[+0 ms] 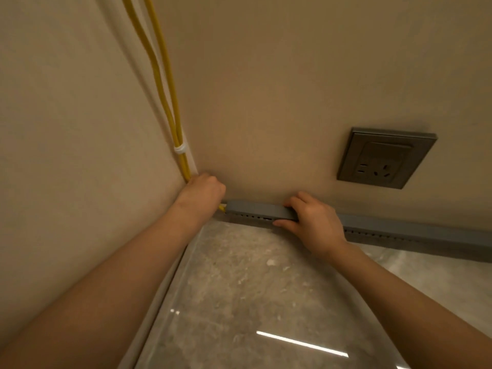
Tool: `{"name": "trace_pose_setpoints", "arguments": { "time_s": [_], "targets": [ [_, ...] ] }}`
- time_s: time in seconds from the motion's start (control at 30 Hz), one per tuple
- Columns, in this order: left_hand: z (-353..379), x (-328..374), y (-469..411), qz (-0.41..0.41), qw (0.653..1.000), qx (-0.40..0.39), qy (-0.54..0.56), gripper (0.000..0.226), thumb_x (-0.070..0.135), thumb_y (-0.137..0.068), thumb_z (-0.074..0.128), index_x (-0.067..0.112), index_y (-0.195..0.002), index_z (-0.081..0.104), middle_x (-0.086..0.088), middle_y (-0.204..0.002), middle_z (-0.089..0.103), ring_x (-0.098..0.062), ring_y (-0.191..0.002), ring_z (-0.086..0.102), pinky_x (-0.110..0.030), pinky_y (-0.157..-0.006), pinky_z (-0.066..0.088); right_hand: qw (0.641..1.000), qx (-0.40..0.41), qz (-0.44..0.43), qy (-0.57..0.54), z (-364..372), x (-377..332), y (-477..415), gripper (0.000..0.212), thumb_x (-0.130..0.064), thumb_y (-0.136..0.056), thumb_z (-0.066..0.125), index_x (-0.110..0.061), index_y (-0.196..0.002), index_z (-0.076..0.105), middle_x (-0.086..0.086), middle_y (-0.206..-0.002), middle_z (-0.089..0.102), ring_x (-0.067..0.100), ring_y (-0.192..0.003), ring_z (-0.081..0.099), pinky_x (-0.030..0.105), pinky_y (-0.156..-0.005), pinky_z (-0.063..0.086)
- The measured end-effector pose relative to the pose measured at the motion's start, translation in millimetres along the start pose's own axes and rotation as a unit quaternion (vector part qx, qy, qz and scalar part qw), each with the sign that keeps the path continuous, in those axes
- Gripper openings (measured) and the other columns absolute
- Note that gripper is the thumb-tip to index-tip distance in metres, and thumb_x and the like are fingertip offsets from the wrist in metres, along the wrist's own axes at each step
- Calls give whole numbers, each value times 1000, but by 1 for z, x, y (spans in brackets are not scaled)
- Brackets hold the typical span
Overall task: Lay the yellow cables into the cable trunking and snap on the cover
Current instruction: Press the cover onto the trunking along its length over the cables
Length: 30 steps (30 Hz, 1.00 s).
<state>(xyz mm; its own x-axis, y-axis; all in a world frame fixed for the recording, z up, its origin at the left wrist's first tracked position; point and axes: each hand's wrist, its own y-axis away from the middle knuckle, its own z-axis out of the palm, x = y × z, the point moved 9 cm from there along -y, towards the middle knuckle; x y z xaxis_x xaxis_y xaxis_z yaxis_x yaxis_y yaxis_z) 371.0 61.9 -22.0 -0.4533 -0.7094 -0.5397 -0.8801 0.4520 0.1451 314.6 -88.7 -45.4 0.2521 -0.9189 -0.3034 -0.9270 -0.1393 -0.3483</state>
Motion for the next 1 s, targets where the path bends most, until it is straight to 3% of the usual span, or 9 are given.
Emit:
{"name": "trace_pose_setpoints", "arguments": {
  "time_s": [0.43,0.63,0.7,0.8,0.9,1.0],
  "targets": [
    [4,-2,-16,11,997,11,72,20,-1,-89,47,6,-93,65,-13,-101,66,-28,-98,60,-32,-78,47,998,39,-12,-37,-3,-6,-11,35,-37,-73,75,-9,-94,67,8,-88,61,31,-81,60,36,-63,45],
    [1,3,12,-30,978,136,157,28,2,-82,45,12,-102,62,-7,-104,57,-25,-106,44,-33,-88,37,997,60,-14,-47,7,-19,-14,32,-29,-70,79,-8,-92,69,10,-84,63,31,-75,61,36,-58,48],
    [2,12,25,-41,965,169,199,37,6,-82,47,12,-117,57,-7,-113,55,-26,-110,44,-34,-94,36,997,66,-13,-44,11,-21,-14,30,-25,-67,80,-7,-89,70,11,-80,62,31,-72,61,34,-56,48],
    [21,17,35,-81,954,156,243,54,12,-85,48,8,-138,39,-10,-135,46,-27,-124,40,-35,-108,26,996,71,-16,-44,15,-25,-17,29,-22,-65,82,-6,-86,70,9,-78,63,30,-72,60,32,-59,48],
    [37,20,39,-111,962,124,218,63,21,-89,43,9,-147,19,-9,-152,27,-21,-139,23,-38,-116,9,994,89,-43,-37,17,-35,-18,33,-16,-59,86,-2,-85,71,11,-74,62,30,-72,60,33,-63,49],
    [46,22,40,-132,960,107,221,71,24,-91,42,13,-149,3,-7,-157,11,-18,-144,10,-37,-116,3,991,114,-63,-19,16,-43,-18,36,-14,-57,87,0,-86,72,11,-73,62,31,-72,59,34,-63,48]
  ]
}}
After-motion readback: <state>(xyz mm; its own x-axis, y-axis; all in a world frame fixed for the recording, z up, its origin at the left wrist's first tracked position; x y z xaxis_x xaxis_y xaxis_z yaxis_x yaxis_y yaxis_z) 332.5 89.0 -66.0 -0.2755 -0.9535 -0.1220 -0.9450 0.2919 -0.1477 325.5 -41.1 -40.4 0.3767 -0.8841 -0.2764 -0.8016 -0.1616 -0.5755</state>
